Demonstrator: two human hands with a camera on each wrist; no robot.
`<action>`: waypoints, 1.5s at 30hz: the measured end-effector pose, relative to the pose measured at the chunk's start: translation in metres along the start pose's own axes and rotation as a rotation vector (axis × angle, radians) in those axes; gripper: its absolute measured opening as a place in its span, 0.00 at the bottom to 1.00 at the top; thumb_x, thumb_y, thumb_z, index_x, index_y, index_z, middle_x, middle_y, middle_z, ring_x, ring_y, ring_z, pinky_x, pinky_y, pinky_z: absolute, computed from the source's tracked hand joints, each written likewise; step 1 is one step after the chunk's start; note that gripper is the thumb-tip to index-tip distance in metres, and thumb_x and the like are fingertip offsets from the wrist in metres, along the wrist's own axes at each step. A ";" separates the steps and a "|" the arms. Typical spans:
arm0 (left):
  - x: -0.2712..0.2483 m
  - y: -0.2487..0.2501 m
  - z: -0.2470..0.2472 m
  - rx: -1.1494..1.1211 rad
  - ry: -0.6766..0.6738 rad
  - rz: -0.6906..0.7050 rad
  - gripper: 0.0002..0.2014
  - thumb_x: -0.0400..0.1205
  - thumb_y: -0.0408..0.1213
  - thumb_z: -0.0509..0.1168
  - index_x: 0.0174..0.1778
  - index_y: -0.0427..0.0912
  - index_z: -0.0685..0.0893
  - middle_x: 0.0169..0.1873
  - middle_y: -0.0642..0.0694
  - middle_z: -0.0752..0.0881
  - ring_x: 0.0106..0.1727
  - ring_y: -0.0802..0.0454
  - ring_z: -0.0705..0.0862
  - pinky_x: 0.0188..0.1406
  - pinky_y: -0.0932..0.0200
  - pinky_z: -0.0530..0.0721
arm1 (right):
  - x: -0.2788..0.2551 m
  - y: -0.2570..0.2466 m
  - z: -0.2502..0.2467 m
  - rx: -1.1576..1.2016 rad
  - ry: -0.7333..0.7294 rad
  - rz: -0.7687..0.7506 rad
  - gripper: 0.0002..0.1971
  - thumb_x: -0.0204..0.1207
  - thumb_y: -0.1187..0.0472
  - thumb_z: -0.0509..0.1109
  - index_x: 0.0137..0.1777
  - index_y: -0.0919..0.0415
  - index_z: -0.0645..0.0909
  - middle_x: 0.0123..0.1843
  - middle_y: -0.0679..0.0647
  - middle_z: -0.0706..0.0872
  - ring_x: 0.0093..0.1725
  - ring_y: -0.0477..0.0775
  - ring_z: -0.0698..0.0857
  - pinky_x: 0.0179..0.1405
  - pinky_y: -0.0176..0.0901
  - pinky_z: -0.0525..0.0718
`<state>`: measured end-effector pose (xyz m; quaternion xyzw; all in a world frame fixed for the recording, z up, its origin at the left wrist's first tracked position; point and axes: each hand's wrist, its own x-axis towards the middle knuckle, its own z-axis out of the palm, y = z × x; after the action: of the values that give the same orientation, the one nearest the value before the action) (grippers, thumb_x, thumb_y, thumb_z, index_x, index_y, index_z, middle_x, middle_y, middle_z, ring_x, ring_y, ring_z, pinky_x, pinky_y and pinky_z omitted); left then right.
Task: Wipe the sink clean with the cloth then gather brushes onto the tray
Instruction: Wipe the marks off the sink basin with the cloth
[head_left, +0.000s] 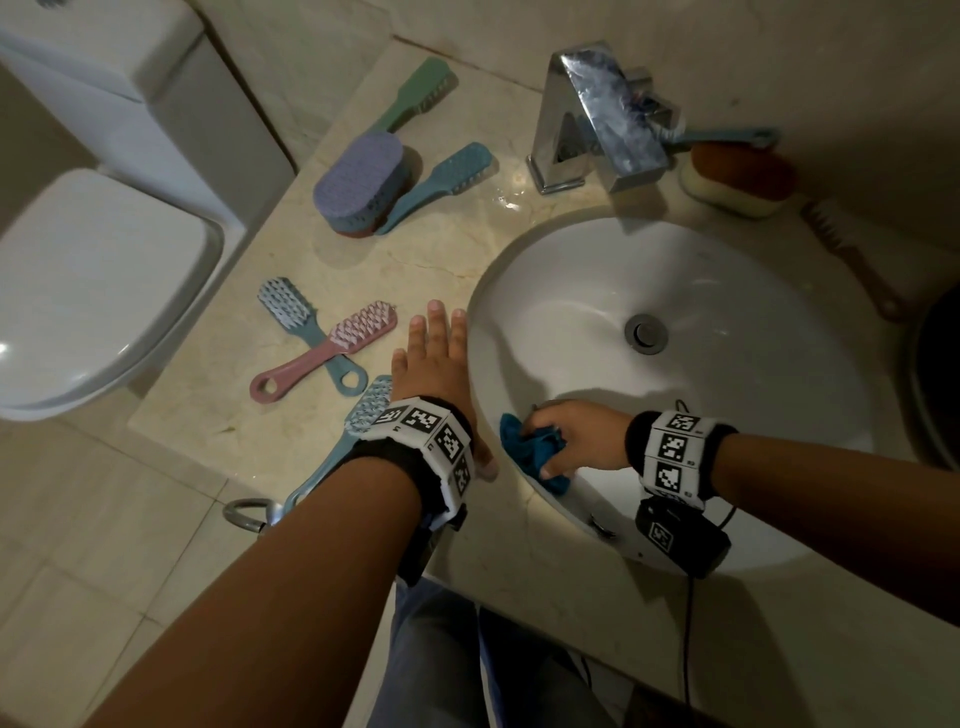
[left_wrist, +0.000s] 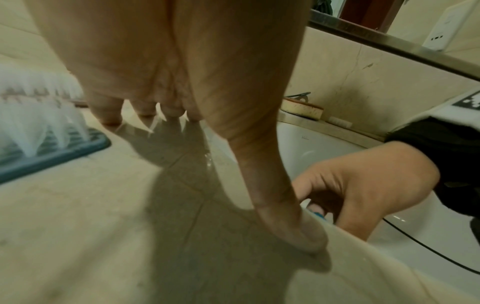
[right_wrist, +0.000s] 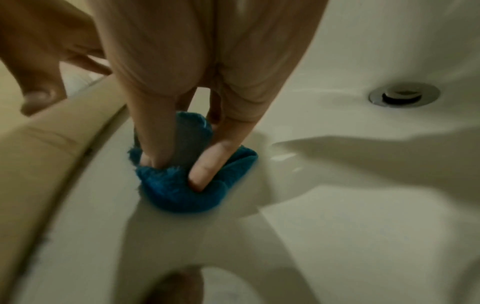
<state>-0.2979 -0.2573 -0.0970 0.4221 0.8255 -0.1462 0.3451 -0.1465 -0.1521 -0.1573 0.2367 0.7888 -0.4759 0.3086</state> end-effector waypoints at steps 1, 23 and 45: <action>0.000 0.000 0.000 0.002 0.000 -0.001 0.79 0.53 0.55 0.84 0.78 0.40 0.24 0.79 0.39 0.25 0.82 0.40 0.31 0.81 0.43 0.44 | 0.000 -0.003 0.001 0.026 0.005 0.004 0.27 0.70 0.62 0.77 0.69 0.59 0.76 0.53 0.47 0.76 0.52 0.52 0.81 0.50 0.42 0.83; 0.005 -0.002 0.003 -0.003 -0.004 0.002 0.80 0.52 0.56 0.84 0.78 0.42 0.23 0.78 0.40 0.23 0.81 0.39 0.29 0.81 0.42 0.43 | 0.046 -0.002 -0.017 0.431 0.135 0.111 0.12 0.72 0.71 0.73 0.51 0.56 0.82 0.51 0.58 0.83 0.54 0.64 0.86 0.56 0.57 0.87; 0.007 -0.003 0.006 -0.008 0.022 0.002 0.79 0.53 0.54 0.84 0.79 0.42 0.24 0.79 0.40 0.25 0.82 0.39 0.31 0.81 0.43 0.43 | 0.038 0.010 -0.003 -0.079 0.123 -0.014 0.36 0.67 0.67 0.76 0.76 0.53 0.69 0.69 0.56 0.75 0.65 0.54 0.77 0.61 0.40 0.78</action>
<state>-0.3004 -0.2577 -0.1060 0.4231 0.8294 -0.1381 0.3377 -0.1668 -0.1422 -0.1897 0.2477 0.8260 -0.4311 0.2654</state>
